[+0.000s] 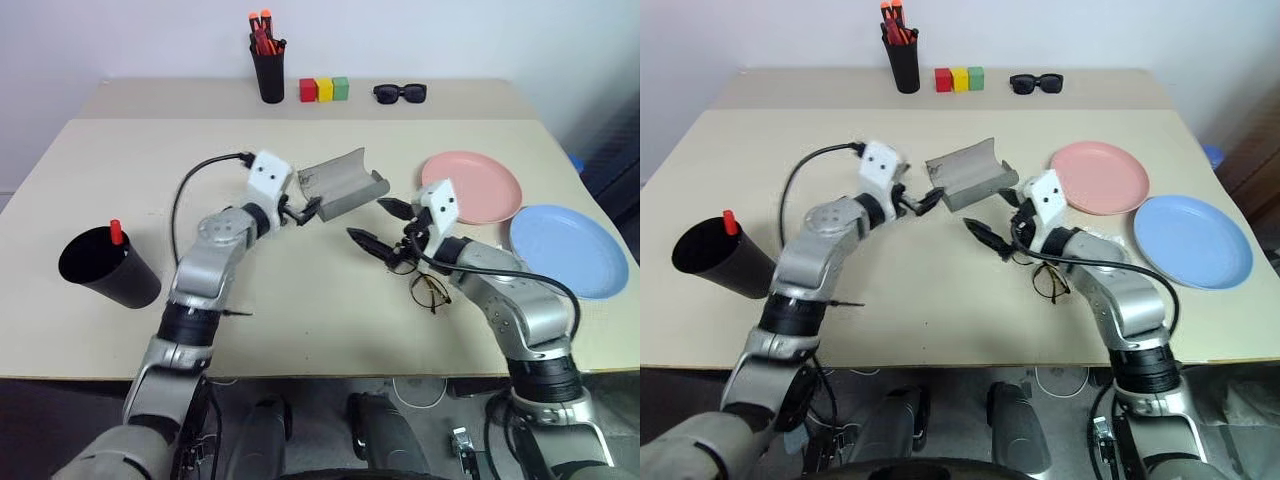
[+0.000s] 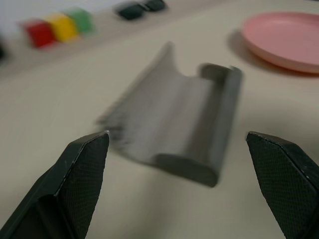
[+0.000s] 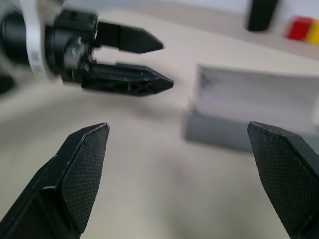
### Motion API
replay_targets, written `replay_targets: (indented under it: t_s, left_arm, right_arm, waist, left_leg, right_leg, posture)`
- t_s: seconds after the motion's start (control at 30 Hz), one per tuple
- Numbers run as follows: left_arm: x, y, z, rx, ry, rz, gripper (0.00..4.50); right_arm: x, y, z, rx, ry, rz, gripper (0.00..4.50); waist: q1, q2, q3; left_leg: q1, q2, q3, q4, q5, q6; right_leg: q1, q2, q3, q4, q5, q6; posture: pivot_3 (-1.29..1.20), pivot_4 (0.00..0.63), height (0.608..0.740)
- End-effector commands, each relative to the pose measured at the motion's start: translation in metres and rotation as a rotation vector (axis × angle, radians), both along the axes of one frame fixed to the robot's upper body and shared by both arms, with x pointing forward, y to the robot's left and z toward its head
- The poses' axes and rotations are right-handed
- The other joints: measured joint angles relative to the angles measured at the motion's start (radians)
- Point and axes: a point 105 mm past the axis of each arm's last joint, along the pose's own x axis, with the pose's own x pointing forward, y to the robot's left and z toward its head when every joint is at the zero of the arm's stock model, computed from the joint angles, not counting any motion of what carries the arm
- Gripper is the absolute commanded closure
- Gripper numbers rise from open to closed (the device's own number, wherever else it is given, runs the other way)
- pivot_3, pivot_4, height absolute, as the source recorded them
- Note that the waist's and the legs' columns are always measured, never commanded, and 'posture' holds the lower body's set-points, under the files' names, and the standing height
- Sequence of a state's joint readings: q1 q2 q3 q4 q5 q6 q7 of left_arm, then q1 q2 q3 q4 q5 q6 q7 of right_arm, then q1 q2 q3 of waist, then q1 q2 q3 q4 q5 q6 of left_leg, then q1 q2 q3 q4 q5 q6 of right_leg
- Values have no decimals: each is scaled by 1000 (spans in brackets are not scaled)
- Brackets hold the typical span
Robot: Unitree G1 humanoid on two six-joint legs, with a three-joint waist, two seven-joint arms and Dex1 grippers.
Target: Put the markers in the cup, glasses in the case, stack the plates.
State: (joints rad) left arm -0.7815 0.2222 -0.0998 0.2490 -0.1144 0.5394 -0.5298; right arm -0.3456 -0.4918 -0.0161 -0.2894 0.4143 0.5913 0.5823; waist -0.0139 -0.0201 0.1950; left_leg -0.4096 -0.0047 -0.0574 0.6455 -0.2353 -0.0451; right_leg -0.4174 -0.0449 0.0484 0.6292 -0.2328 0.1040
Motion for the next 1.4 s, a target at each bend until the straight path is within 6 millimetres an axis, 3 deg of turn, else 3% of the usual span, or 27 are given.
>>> replay_targets:
  t_s: [0.03, 0.2, 0.43, 0.53, 0.77, 1.0, 1.2, 1.4]
  left_arm:
    - [13, -22, 7, -22, 28, -111, 16]
    - [22, -43, 0, 42, 67, -220, 16]
    - [27, -50, -15, 91, 108, -250, 16]
    - [27, -51, -18, 104, 109, -265, 833]
    - [24, -51, -23, 86, 108, -287, 4461]
    - [10, -35, -13, 111, -23, -410, 4461]
    - [-36, -3, -12, 188, -62, -661, 4461]
    - [-63, 22, -13, 225, 3, -711, 4461]
  right_arm:
    - [-9, -29, 17, -60, -82, -109, 0]
    - [-25, -63, 14, -111, -84, -241, 0]
    - [-46, -73, 10, -115, -85, -309, 0]
    - [-52, -73, 7, -119, -77, -322, 0]
    - [-59, -72, 4, -117, -69, -334, 0]
    - [-60, -60, 0, -103, -47, -295, 0]
    - [-55, -50, -3, -92, -30, -252, 0]
    - [-49, -45, -6, -92, -16, -220, 0]
  waist:
    - [2, 0, 0]
    - [-2, 0, 0]
    - [-1, 0, 0]
    - [1, 0, 0]
    - [2, 0, 0]
    - [-4, 0, 0]
    - [-2, 1, 0]
    - [4, 1, 0]
  left_leg:
    - [0, 0, 0, 0, 0, 0]
    - [0, 0, 1, 0, 0, 1]
    - [-1, 0, 1, 0, -1, 1]
    - [-1, 0, 1, 1, -1, 1]
    - [-1, 0, 1, 1, -1, 1]
    - [-1, 0, 1, 1, -1, 1]
    - [0, 0, 1, 0, -1, 1]
    - [0, 1, 1, 2, -1, 1]
  right_leg:
    - [0, 0, 0, 0, 0, 0]
    - [0, 0, 1, -1, 0, 1]
    - [0, 0, 1, -1, -1, 1]
    - [0, 0, 1, -1, -1, 1]
    - [0, -1, 1, -1, -1, 1]
    - [0, 0, 1, 0, -1, 1]
    - [-1, -1, 2, 1, -1, 1]
    - [0, -1, 2, 1, -3, -3]
  posture:
    - [0, 150, 740]
    - [0, 150, 740]
    - [0, 150, 740]
    - [0, 150, 740]
    - [0, 150, 740]
    - [0, 150, 740]
    - [0, 150, 740]
    - [0, 150, 740]
